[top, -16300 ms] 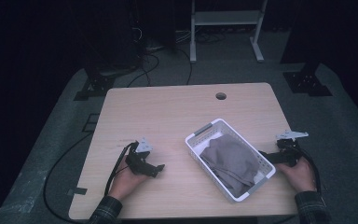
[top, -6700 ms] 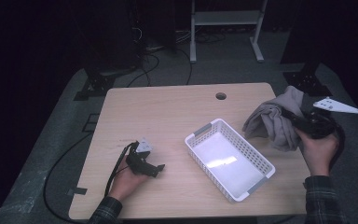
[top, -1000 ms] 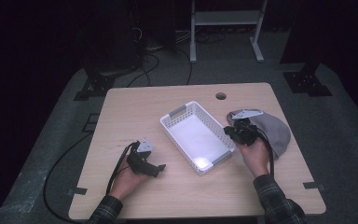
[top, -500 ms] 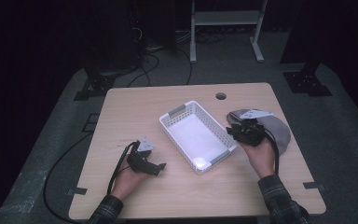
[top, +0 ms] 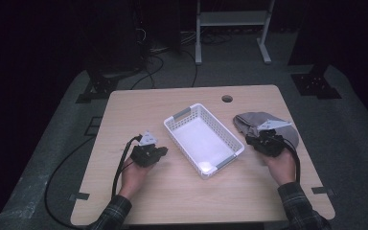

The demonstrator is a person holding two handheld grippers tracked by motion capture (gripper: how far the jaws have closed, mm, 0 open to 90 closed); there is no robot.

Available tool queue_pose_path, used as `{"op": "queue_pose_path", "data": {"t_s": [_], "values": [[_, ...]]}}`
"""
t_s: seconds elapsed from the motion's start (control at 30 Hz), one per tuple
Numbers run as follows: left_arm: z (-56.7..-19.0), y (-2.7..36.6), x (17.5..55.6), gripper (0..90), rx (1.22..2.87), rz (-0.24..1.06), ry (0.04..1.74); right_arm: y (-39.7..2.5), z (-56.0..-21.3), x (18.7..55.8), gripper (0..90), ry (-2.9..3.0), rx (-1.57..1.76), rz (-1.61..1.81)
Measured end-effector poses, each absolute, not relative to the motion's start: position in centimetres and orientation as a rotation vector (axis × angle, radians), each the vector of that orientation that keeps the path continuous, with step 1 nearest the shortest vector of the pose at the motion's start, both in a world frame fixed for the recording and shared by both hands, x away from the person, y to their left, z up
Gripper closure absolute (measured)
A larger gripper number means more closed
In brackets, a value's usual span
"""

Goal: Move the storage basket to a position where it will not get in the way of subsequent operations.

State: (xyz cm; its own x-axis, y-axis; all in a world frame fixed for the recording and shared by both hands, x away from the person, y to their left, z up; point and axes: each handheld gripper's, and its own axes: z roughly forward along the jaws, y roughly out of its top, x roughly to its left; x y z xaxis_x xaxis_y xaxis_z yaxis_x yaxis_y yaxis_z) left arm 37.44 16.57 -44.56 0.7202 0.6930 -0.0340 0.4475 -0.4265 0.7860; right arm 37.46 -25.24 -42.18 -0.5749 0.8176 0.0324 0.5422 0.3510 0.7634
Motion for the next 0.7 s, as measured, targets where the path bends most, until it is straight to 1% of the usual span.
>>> {"op": "queue_pose_path", "data": {"t_s": [0.33,0.7], "values": [[-45.4,14.6,39.3,90.0,2.087,0.379,0.883,-24.6,-42.8,37.6,89.6,2.345,1.134,1.090],[-44.9,15.3,39.7,89.6,2.060,0.365,0.891,-22.2,-42.7,36.4,89.6,2.440,0.973,1.138]]}}
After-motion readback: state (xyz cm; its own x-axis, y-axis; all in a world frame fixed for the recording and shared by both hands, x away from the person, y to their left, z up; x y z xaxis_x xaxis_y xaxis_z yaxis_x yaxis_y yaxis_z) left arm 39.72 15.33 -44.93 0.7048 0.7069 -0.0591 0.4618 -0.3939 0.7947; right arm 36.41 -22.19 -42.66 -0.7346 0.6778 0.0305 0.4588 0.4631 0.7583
